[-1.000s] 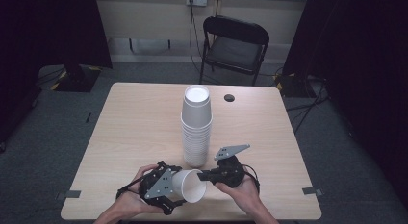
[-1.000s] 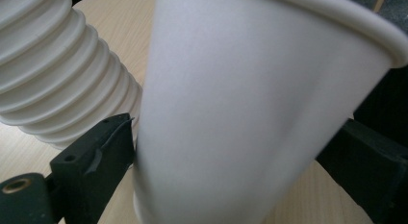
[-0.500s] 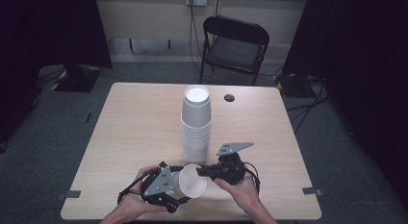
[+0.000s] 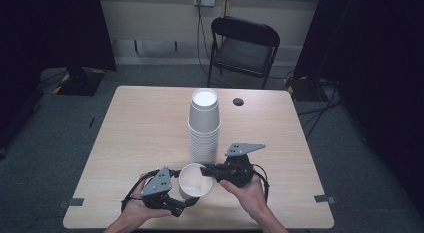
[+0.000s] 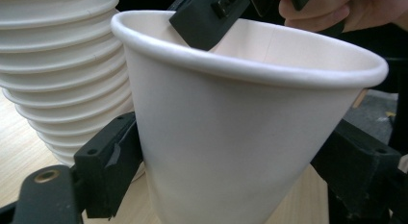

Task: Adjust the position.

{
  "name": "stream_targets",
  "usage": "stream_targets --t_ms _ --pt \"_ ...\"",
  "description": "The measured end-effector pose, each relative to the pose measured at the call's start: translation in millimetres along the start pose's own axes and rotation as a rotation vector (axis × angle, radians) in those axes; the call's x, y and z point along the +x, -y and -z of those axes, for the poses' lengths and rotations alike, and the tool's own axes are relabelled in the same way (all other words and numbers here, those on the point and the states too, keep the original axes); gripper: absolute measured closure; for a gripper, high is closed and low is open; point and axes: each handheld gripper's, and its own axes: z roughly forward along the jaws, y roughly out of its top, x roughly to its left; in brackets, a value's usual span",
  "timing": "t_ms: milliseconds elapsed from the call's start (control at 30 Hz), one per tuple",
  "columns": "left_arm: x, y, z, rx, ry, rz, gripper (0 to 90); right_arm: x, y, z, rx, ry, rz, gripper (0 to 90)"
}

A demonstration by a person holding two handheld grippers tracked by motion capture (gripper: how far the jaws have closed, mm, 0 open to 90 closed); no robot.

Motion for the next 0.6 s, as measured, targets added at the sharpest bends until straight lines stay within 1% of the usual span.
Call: stream_targets --t_ms 100,233,267,300,333,400,433,467,500,533,567,600 --pt "-2.9 -1.0 -2.3 0.023 -0.025 -0.034 14.2 0.3 -0.1 -1.1 0.005 0.021 -0.009 85.5" --pt "-3.0 -1.7 -3.8 0.034 -0.038 -0.051 12.9 2.8 -1.9 -3.9 0.028 0.041 -0.02 85.8" --pt "-3.5 -1.7 -4.6 0.036 -0.038 -0.057 12.4 3.6 -2.5 -5.0 0.036 0.043 -0.02 85.8" --pt "-3.7 -2.1 -4.8 0.05 -0.042 -0.071 12.3 4.8 -3.0 -6.5 0.043 0.044 -0.021 85.8" --pt "-5.5 -2.2 -5.8 0.049 -0.054 -0.074 12.1 5.7 -3.5 -8.3 0.052 0.044 -0.022 85.8" --pt "-6.1 -2.6 -6.6 0.061 -0.061 -0.084 11.3 6.9 -3.7 -12.5 0.066 0.041 -0.028 85.9" --pt "-6.2 -2.4 -7.1 0.062 -0.064 -0.08 11.3 7.5 -3.5 -14.5 0.073 0.045 -0.029 85.9" --pt "-6.5 -1.8 -7.4 0.049 -0.059 -0.063 11.2 8.3 -3.4 -15.7 0.075 0.049 -0.031 85.8" --pt "-5.7 -1.7 -6.7 0.049 -0.058 -0.059 11.2 8.7 -3.2 -16.6 0.077 0.048 -0.031 85.9" --pt "-4.9 -1.8 -5.8 0.057 -0.06 -0.067 11.3 8.9 -3.0 -17.1 0.078 0.048 -0.034 85.9" --pt "-4.9 -1.7 -5.5 0.056 -0.058 -0.065 11.1 9.1 -3.0 -17.5 0.077 0.05 -0.039 85.8" --pt "-5.0 -1.7 -5.4 0.049 -0.056 -0.051 11.1 9.3 -3.0 -17.9 0.076 0.05 -0.039 85.9"
